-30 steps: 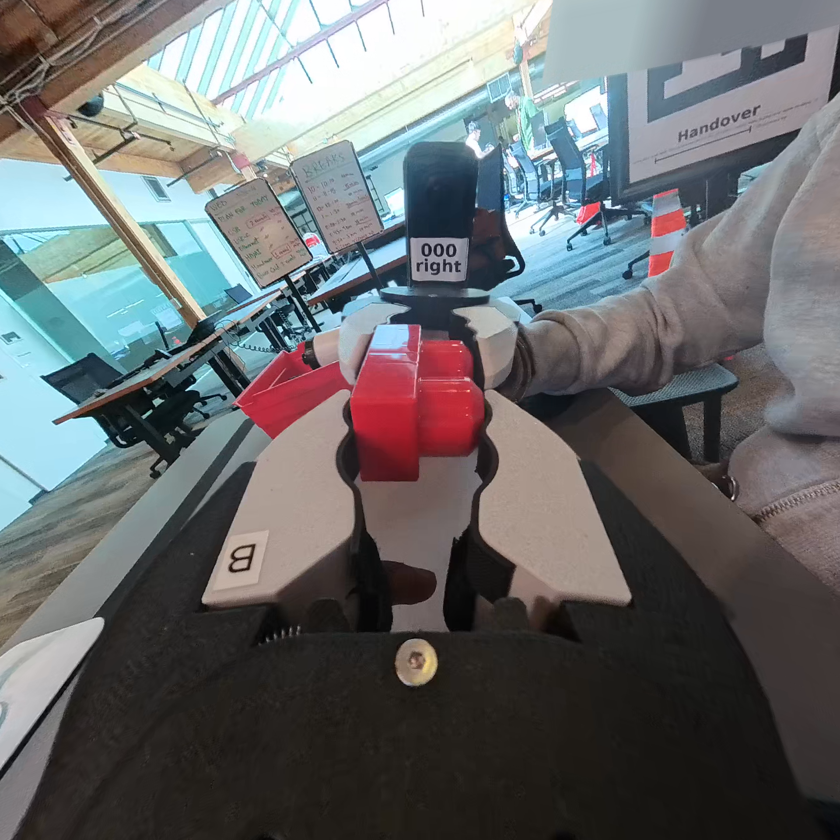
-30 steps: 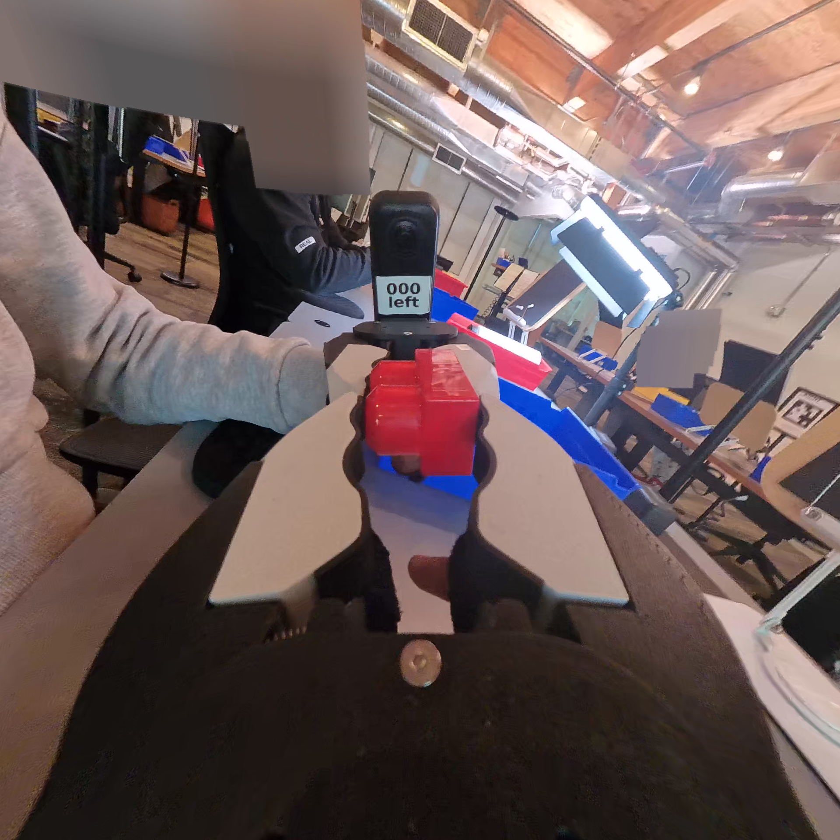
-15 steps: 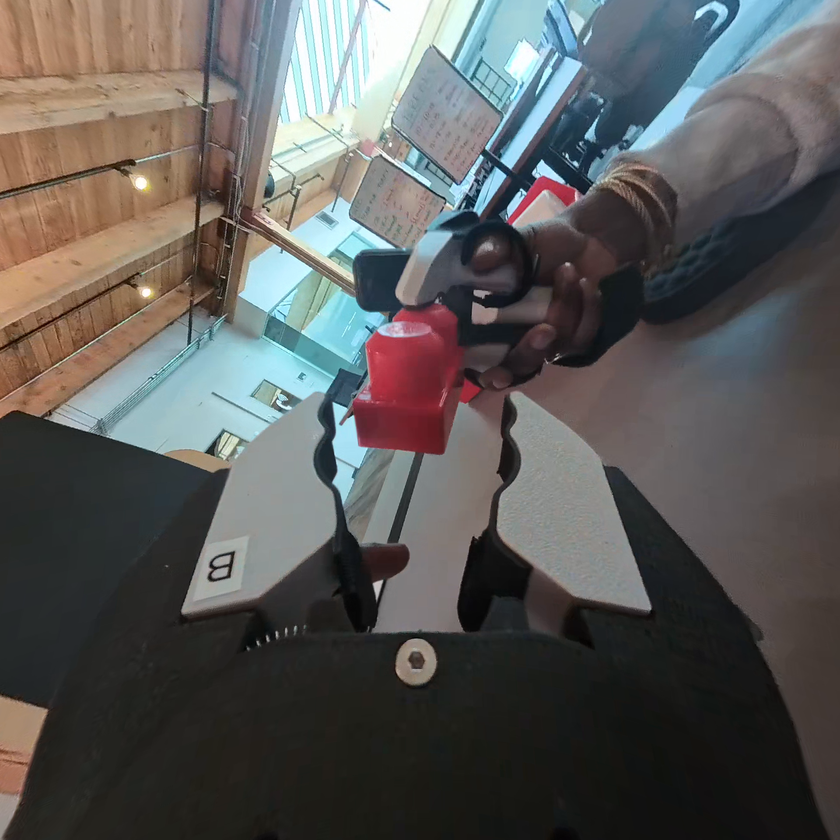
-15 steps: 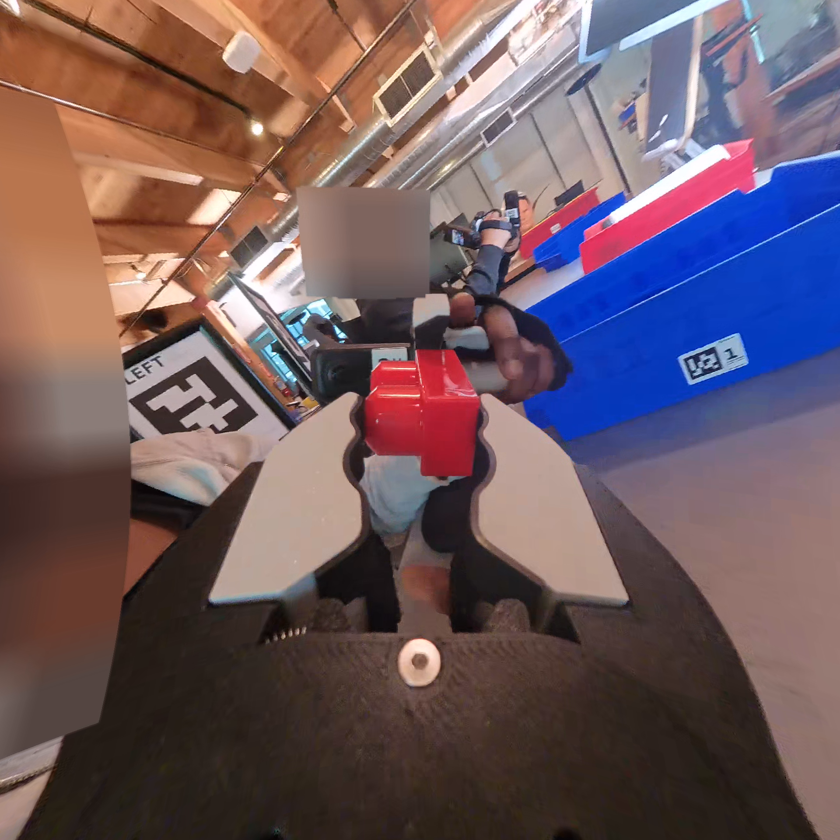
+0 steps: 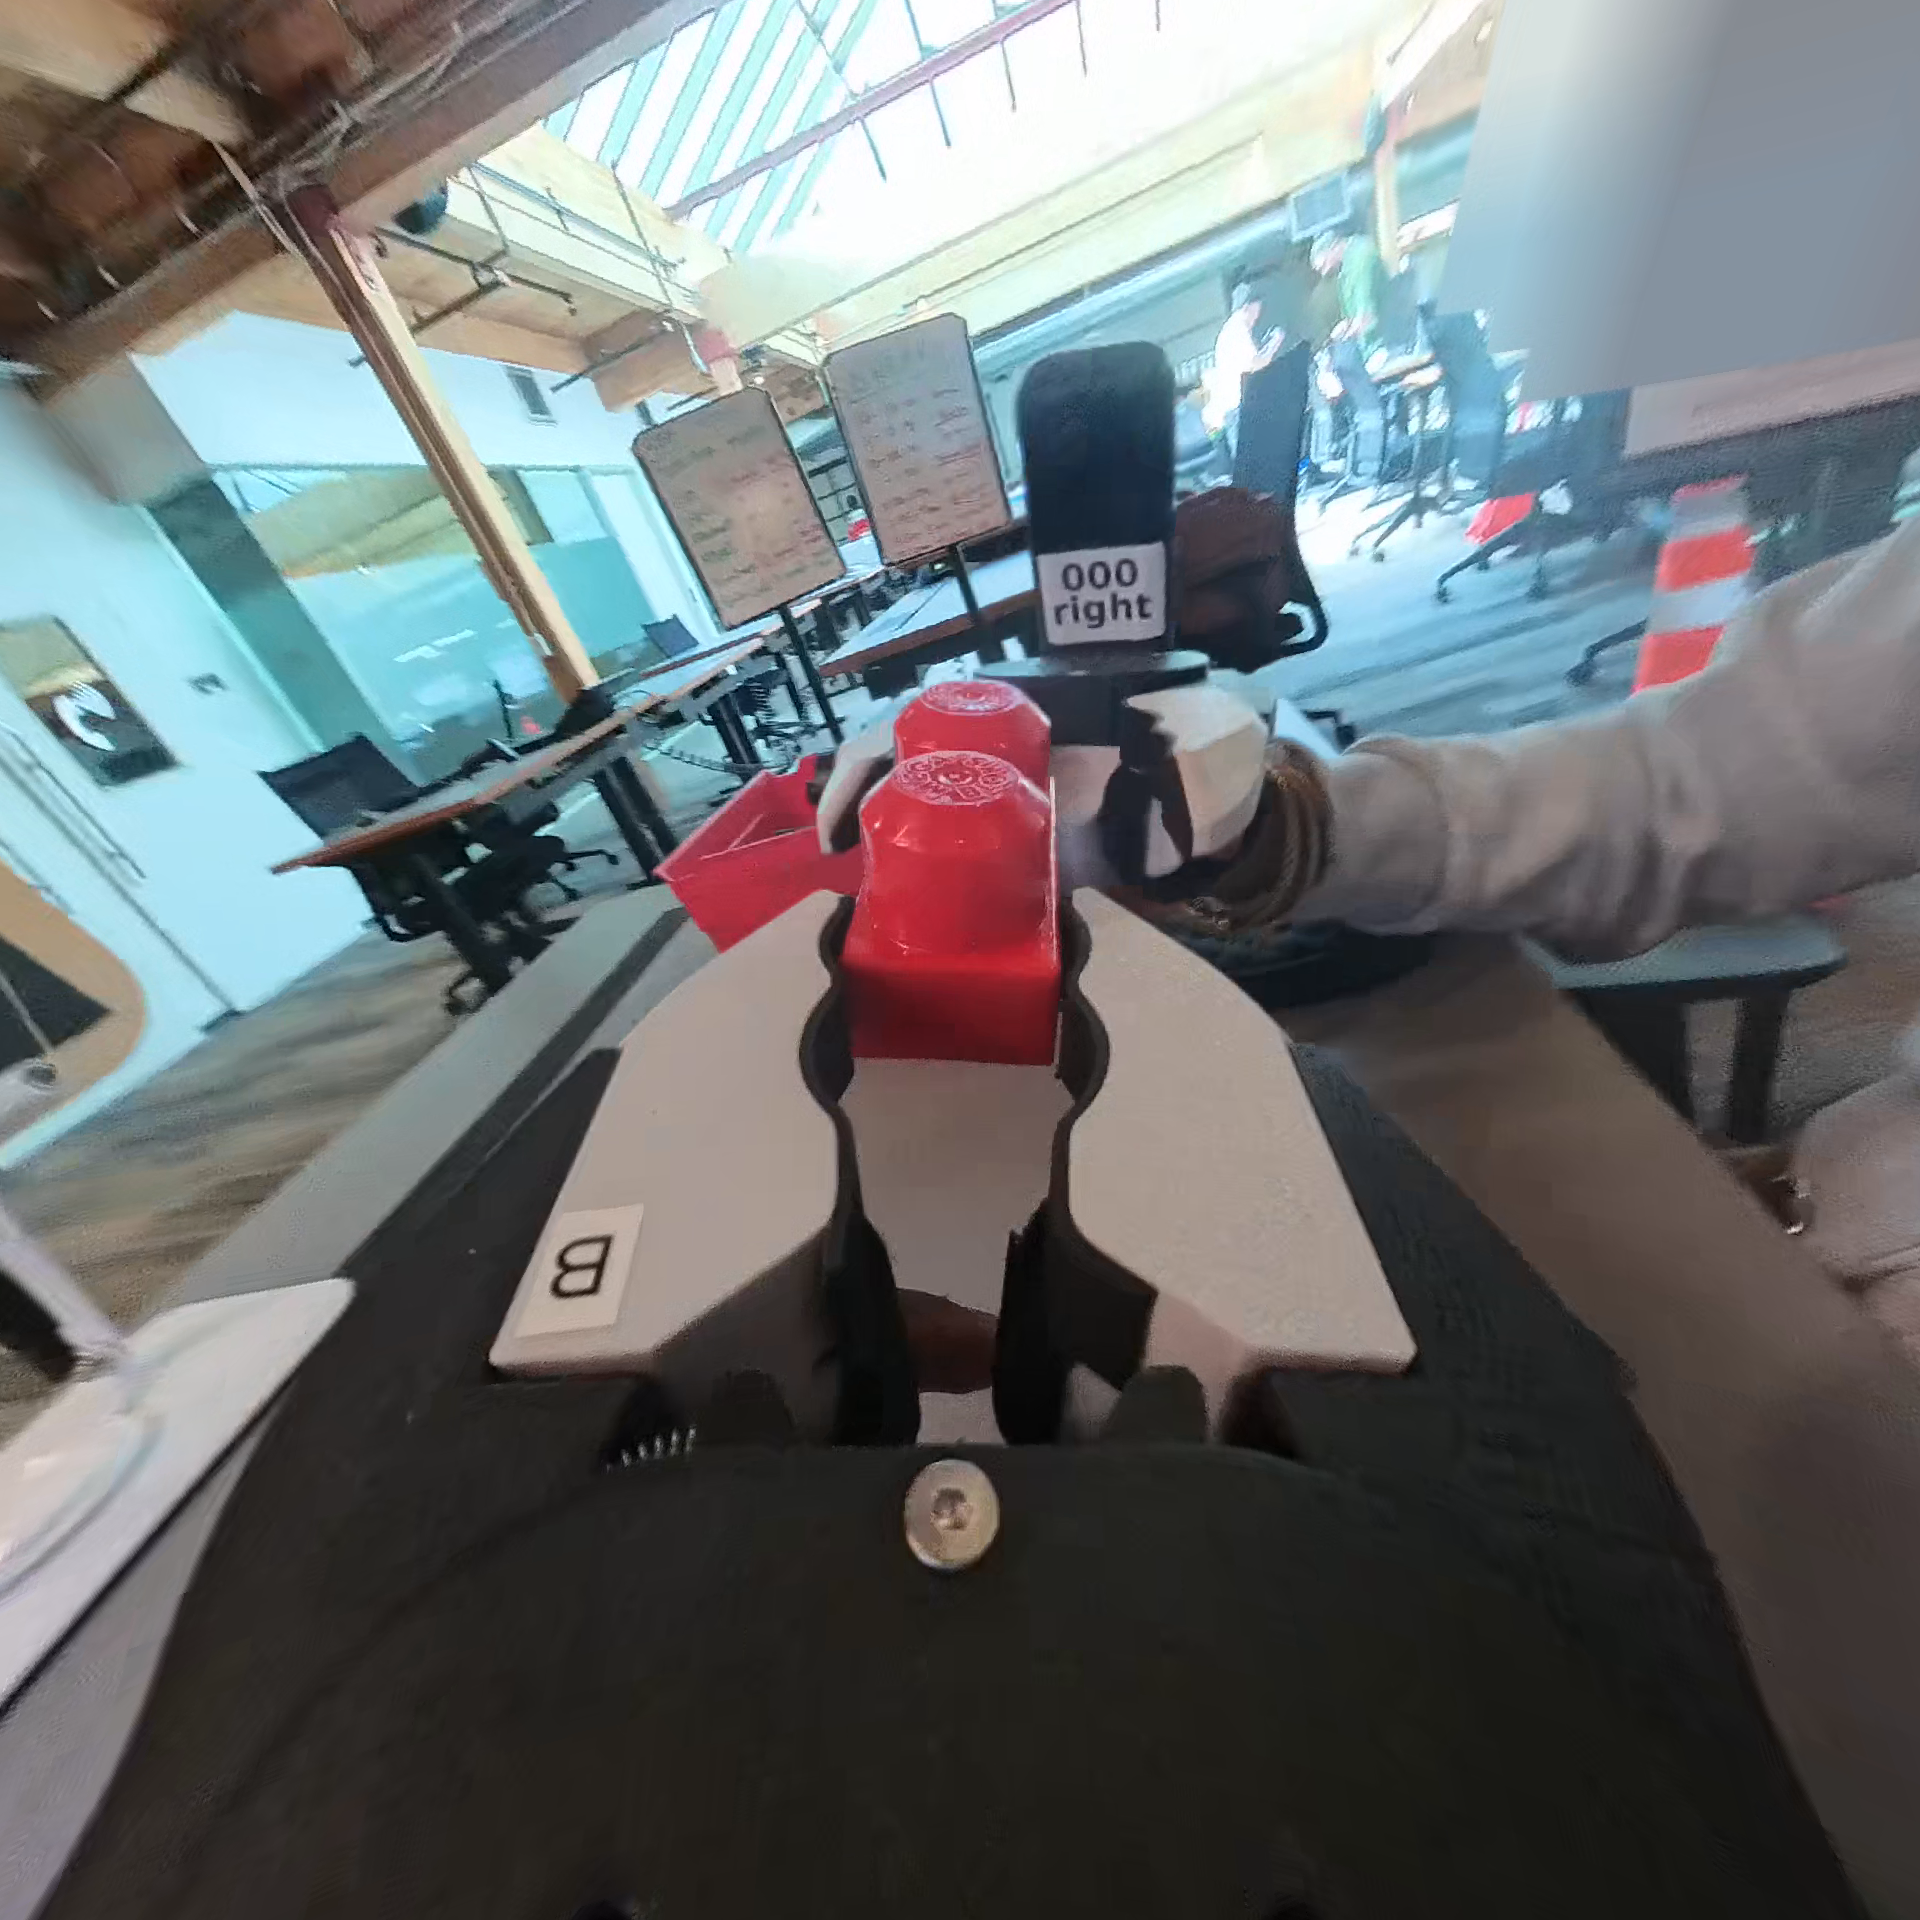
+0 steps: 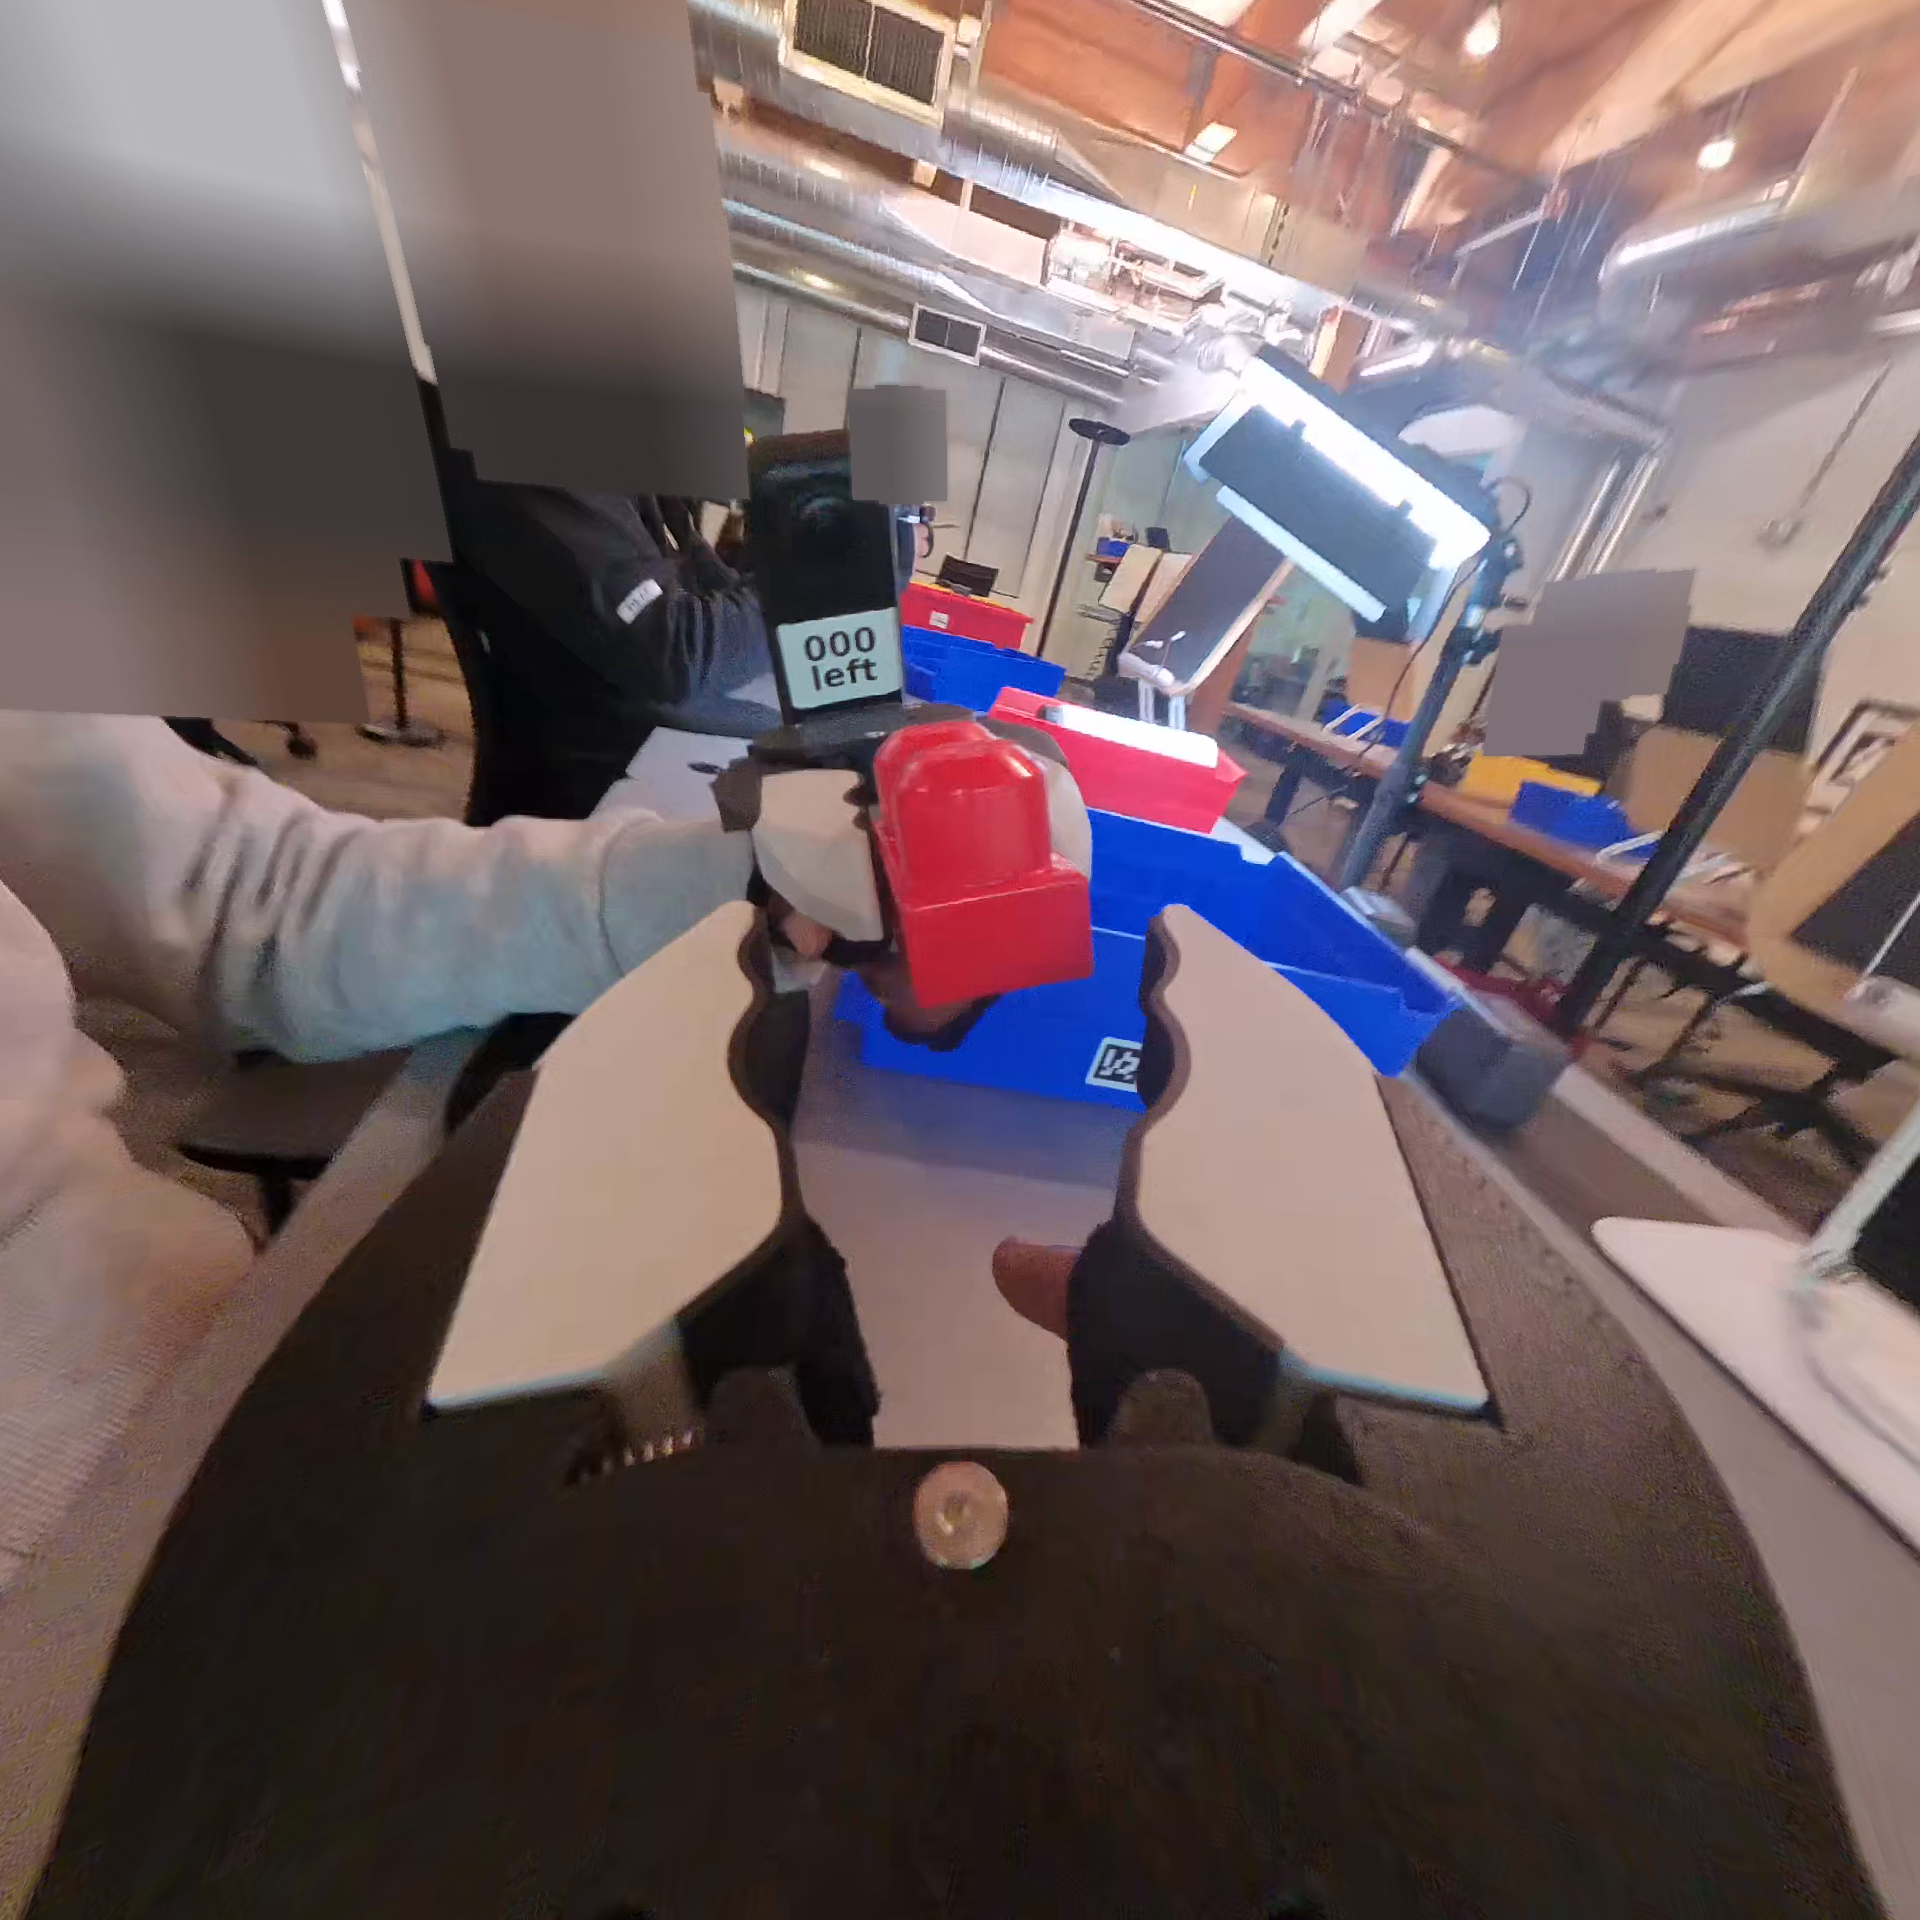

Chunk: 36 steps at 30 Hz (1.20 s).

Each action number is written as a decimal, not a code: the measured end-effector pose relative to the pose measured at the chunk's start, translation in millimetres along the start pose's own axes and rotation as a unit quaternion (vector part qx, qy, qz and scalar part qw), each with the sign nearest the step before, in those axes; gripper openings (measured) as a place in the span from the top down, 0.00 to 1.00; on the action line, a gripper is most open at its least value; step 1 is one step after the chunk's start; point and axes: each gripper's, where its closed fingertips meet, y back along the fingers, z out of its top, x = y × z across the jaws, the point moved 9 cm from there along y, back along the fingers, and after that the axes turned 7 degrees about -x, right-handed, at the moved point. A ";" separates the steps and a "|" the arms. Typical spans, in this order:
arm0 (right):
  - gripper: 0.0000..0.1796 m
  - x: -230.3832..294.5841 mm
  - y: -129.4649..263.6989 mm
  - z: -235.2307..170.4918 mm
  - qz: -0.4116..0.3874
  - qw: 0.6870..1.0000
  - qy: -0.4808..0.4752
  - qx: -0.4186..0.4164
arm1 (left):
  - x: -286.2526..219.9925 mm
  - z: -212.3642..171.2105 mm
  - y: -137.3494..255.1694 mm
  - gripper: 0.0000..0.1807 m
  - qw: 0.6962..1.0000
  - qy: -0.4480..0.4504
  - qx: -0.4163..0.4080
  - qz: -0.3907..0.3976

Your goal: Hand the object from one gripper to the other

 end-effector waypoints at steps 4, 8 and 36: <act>0.66 3.4 -2.3 -2.3 0.000 1.000 0.023 0.004 | -2.9 -1.4 -2.4 0.80 0.999 0.032 0.002 -0.028; 0.79 4.0 -2.7 -5.5 0.014 1.000 0.010 0.010 | -5.8 -5.6 -5.8 0.80 0.998 0.039 0.019 -0.042; 0.80 -15.6 -0.8 -24.6 0.065 0.925 -0.373 0.044 | -18.6 -11.2 -12.6 0.73 0.947 -0.312 0.070 0.032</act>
